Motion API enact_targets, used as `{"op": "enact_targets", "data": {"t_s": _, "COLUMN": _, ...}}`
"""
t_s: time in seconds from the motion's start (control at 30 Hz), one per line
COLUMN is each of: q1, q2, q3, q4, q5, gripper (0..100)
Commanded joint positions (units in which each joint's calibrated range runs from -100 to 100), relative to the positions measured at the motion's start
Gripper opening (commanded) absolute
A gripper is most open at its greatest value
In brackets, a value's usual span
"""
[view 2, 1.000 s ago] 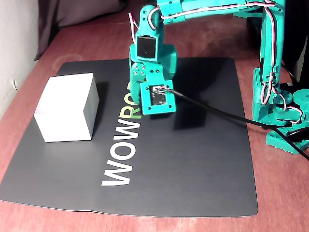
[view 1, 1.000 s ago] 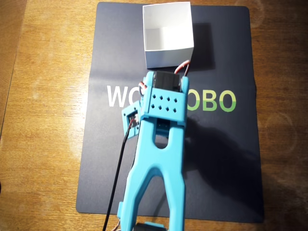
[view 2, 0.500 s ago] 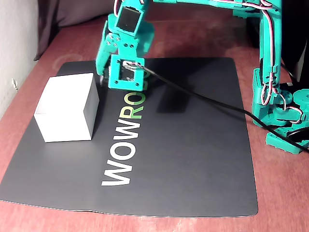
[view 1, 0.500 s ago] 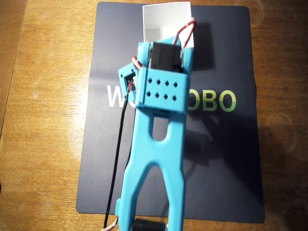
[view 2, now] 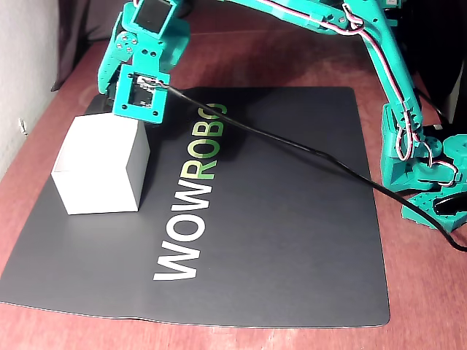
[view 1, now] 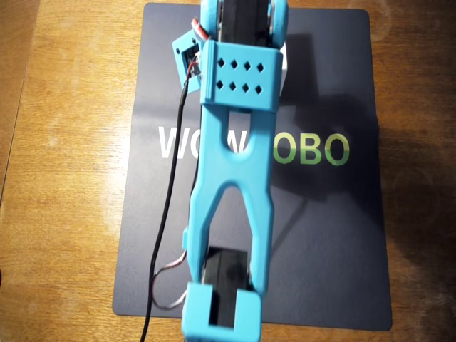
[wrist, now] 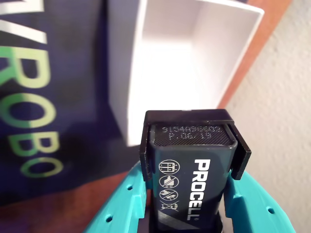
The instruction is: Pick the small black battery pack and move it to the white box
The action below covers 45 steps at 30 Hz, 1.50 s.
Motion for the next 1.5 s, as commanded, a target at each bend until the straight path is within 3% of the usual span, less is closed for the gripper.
{"op": "enact_targets", "data": {"t_s": 0.0, "q1": -0.2, "q2": 2.72, "q3": -8.84, "q4": -0.81, "q5": -0.29, "gripper": 13}}
{"op": "enact_targets", "data": {"t_s": 0.77, "q1": 0.74, "q2": 12.63, "q3": -9.48, "q4": -14.48, "q5": 0.14, "gripper": 13}}
{"op": "enact_targets", "data": {"t_s": 0.93, "q1": 0.74, "q2": 12.8, "q3": -8.75, "q4": -14.4, "q5": 0.25, "gripper": 14}}
{"op": "enact_targets", "data": {"t_s": 1.13, "q1": 0.74, "q2": 13.24, "q3": -8.39, "q4": -11.68, "q5": -0.08, "gripper": 28}}
{"op": "enact_targets", "data": {"t_s": 1.47, "q1": 0.86, "q2": 14.03, "q3": -8.57, "q4": -6.25, "q5": -0.13, "gripper": 28}}
